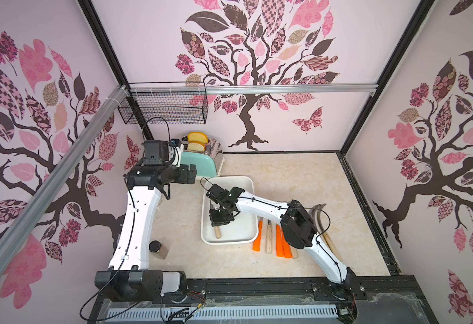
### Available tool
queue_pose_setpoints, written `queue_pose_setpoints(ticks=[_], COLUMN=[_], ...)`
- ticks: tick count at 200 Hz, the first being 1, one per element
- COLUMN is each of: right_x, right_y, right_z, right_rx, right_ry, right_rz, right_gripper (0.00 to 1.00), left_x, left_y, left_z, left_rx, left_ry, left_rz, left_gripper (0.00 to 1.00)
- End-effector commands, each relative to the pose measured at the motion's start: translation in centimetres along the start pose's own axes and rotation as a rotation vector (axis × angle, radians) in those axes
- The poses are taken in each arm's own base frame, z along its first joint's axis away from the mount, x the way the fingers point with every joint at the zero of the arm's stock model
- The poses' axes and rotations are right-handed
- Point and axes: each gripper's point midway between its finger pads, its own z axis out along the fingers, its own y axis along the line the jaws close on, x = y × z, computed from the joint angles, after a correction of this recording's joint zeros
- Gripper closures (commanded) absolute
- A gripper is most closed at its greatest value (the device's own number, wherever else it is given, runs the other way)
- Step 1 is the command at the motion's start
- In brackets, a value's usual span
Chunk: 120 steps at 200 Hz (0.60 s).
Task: Put small sickles into storage boxes
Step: Place the sickle in the storage box.
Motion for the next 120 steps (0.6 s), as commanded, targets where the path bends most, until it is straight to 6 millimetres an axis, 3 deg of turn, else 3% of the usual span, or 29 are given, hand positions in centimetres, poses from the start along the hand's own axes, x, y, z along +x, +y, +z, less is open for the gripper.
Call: queue_pose_setpoints(ticks=[1, 120], right_x=[0.48, 0.41], right_y=[0.07, -0.83], right_z=[0.27, 0.9], right_rx=[0.012, 0.06], right_ry=[0.012, 0.015], right_rz=[0.006, -0.001], right_gripper=[0.96, 0.94], left_x=[0.46, 0.28], left_y=[-0.17, -0.11], left_z=[-0.43, -0.33], left_rx=[0.01, 0.009], left_ry=[-0.002, -0.004], left_rz=[-0.01, -0.009], left_gripper=[0.02, 0.02])
